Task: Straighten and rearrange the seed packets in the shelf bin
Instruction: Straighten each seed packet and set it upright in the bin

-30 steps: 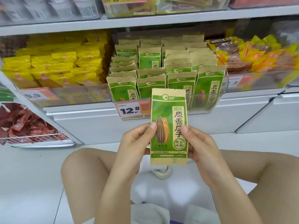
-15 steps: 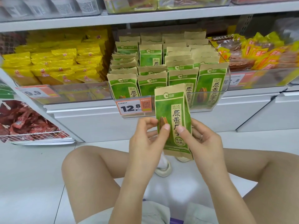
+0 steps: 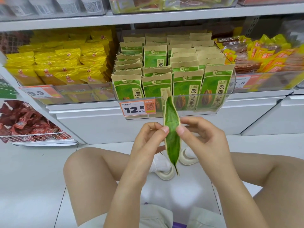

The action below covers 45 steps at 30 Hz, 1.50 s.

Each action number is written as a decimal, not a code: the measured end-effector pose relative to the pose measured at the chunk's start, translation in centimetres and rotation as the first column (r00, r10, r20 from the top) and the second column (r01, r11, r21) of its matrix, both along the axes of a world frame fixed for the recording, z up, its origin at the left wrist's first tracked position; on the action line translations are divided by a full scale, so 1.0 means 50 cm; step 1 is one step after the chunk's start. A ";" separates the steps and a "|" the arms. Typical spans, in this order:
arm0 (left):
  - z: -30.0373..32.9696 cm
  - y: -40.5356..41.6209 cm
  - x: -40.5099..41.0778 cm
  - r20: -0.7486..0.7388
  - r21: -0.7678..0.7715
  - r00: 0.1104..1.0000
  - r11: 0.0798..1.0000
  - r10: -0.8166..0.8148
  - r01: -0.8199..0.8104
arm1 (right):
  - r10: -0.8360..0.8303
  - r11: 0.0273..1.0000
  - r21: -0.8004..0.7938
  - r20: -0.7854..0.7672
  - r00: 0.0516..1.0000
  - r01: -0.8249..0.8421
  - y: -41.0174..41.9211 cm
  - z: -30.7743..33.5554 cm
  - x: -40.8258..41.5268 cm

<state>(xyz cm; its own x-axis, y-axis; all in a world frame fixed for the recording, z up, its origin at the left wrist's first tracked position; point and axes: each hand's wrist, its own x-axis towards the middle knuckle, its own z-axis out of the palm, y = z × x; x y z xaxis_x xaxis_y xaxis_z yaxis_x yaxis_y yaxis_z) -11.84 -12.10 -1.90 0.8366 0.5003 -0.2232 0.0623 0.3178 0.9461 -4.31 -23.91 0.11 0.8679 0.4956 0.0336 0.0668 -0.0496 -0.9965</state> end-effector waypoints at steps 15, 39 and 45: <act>-0.012 -0.010 0.018 -0.022 0.007 1.000 1.000 -0.005 0.005 | 0.031 0.998 0.069 -0.325 0.945 -0.009 0.043 0.018 0.025; 0.011 -0.010 0.005 0.059 -0.009 0.952 0.954 0.300 -0.300 | 0.362 0.931 0.155 -0.307 0.880 -0.329 -0.006 -0.015 -0.012; 0.013 -0.009 0.004 0.041 -0.058 0.965 0.964 0.261 -0.258 | 0.318 0.947 0.126 -0.269 0.909 -0.294 -0.004 -0.022 -0.014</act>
<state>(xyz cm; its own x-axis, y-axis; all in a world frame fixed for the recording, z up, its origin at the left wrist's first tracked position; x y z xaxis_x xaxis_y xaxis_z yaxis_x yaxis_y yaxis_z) -11.65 -12.55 -1.25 0.6899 0.6904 -0.2176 -0.0736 0.3660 0.9277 -5.01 -24.12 -0.97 0.6529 0.7445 -0.1394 -0.2188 0.0092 -0.9757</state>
